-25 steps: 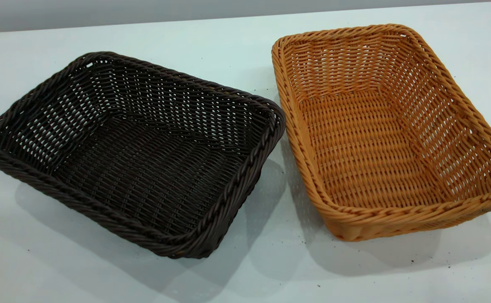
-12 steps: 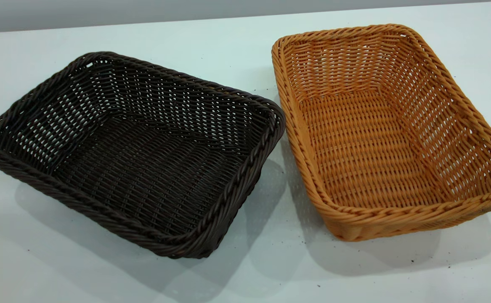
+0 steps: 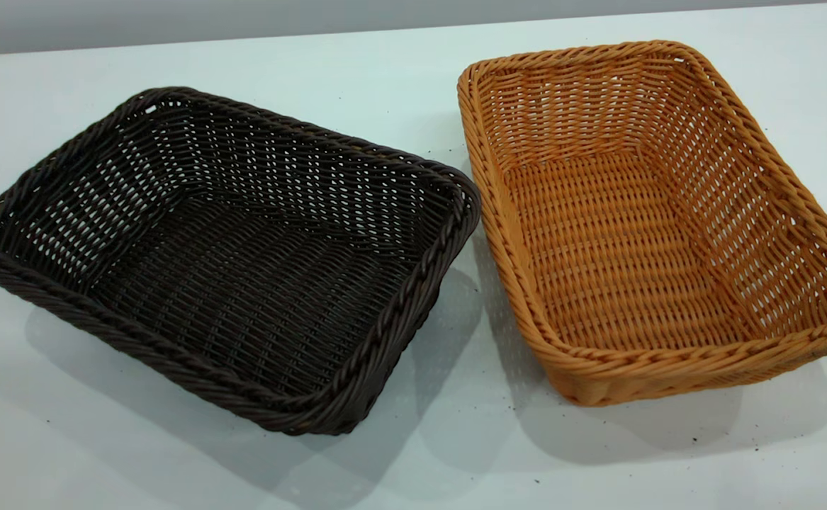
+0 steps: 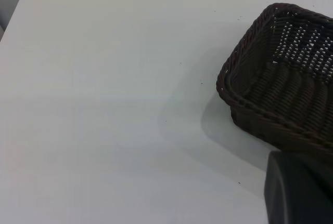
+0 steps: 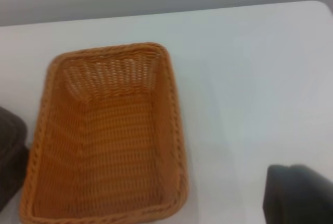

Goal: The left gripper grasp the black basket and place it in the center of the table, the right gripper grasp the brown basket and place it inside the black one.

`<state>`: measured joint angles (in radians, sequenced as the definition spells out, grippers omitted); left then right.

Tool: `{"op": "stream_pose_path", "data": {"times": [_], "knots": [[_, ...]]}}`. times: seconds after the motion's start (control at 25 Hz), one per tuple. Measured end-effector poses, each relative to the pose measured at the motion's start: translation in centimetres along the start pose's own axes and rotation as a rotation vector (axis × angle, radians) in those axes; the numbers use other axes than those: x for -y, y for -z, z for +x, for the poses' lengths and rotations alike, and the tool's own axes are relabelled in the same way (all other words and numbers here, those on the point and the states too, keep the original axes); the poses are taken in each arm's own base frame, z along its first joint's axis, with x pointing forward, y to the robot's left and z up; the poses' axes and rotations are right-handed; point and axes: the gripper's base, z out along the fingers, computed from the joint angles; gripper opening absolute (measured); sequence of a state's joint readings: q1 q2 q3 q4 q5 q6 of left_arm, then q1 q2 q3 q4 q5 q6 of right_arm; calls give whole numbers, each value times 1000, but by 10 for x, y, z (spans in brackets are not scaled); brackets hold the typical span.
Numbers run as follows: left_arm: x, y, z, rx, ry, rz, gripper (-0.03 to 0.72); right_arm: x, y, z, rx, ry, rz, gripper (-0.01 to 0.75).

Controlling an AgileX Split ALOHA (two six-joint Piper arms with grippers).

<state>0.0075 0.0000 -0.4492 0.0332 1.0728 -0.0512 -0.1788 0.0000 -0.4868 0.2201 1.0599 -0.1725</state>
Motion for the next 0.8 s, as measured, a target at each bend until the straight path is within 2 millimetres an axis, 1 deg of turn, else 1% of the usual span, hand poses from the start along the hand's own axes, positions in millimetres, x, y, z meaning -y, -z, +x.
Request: {"op": "stream_pose_path", "data": {"times": [0.16,0.24,0.32,0.4,0.48,0.6,0.68,0.8], "knots": [[1,-1,-1,-7,5,11,-1,0,1,-2,13,1,2,-1],[1,-1,-6,-18,6,13,-1,0,4,-8,47,1,1,-1],[3,0,-16,-20,11,29,-1,0,5,-17,59,-4,-2,-1],[4,1,-28,-22,-7,30,-1,1,1,-31,56,-16,-6,-1],[4,-1,-43,-20,-27,25,-1,3,-1,-46,62,-25,-5,-1],[5,-5,-68,-11,-39,26,-1,6,-10,-72,61,-43,-5,-1],[6,-10,-85,-5,-39,26,-1,9,-20,-89,52,-56,-3,-1],[7,-22,-112,7,-50,26,-1,15,-39,-110,36,-72,5,-1]]}}
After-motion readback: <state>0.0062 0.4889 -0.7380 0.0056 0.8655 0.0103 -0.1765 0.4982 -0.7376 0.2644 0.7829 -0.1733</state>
